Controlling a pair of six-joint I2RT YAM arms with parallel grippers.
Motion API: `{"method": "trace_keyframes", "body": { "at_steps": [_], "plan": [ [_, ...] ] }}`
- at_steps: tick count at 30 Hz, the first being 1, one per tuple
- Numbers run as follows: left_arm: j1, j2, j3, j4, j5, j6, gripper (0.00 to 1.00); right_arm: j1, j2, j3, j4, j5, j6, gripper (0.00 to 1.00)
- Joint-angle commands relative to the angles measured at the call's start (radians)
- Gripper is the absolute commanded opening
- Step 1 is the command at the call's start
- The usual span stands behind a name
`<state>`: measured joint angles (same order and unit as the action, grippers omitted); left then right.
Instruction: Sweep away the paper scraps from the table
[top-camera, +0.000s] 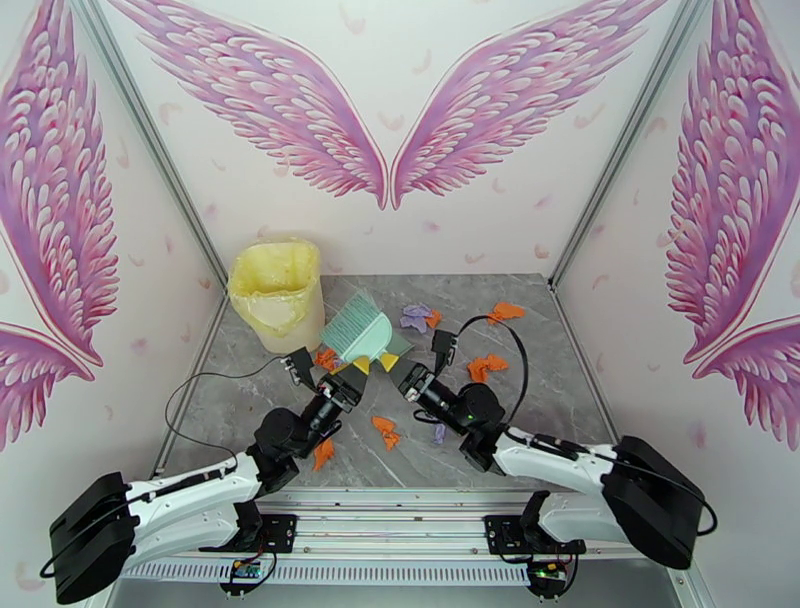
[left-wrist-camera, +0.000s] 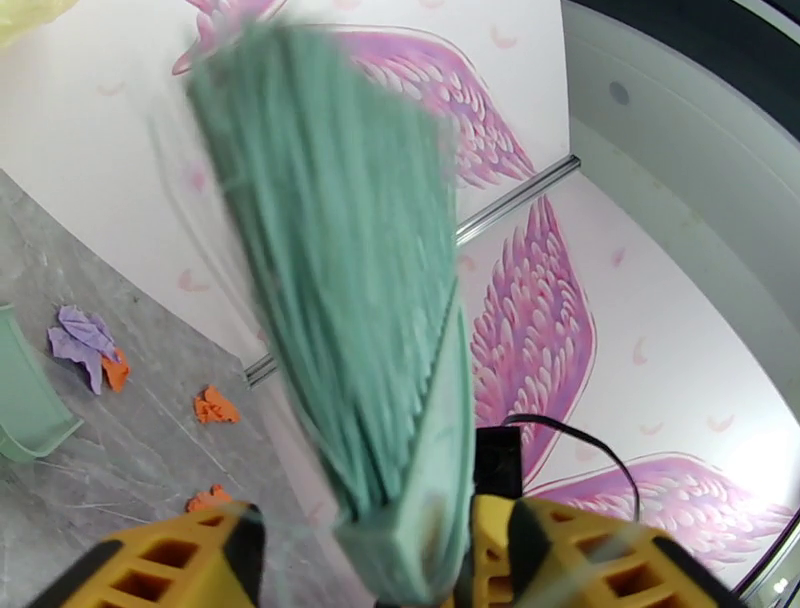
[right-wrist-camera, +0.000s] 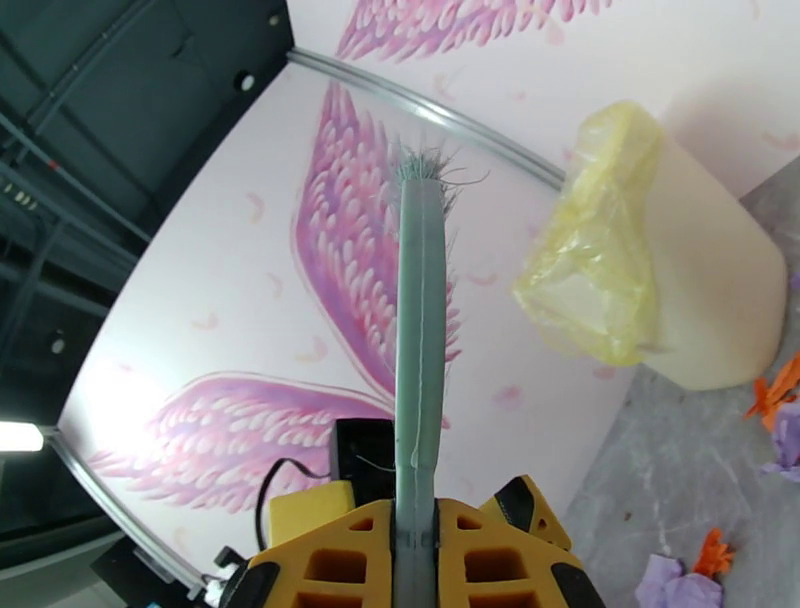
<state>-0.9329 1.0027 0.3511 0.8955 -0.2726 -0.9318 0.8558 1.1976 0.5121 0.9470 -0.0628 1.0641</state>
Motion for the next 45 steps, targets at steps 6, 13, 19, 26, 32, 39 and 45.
{"method": "trace_keyframes", "body": {
  "at_steps": [6,13,19,26,32,39,45],
  "plan": [
    [0.024,-0.202,0.031,-0.541,0.086,0.262,0.94,0.002,-0.33,0.142,-0.935,0.303,-0.313,0.0],
    [0.171,-0.205,0.178,-0.931,0.162,0.447,0.99,0.001,-0.509,0.206,-1.356,0.449,-0.391,0.0],
    [0.366,-0.048,0.321,-1.052,0.312,0.559,0.99,-0.001,-0.628,0.24,-1.664,0.567,-0.36,0.0],
    [0.393,0.288,0.561,-1.182,0.254,0.783,0.99,-0.003,-0.615,0.294,-1.774,0.644,-0.463,0.0],
    [0.425,0.495,0.685,-1.175,0.335,0.893,0.99,-0.002,-0.517,0.324,-1.746,0.619,-0.524,0.0],
    [0.488,0.607,0.769,-1.21,0.422,1.044,0.96,-0.004,-0.51,0.284,-1.676,0.542,-0.508,0.0],
    [0.51,0.686,0.772,-1.194,0.445,1.068,0.9,-0.005,-0.503,0.252,-1.646,0.501,-0.491,0.0]
  ]
}}
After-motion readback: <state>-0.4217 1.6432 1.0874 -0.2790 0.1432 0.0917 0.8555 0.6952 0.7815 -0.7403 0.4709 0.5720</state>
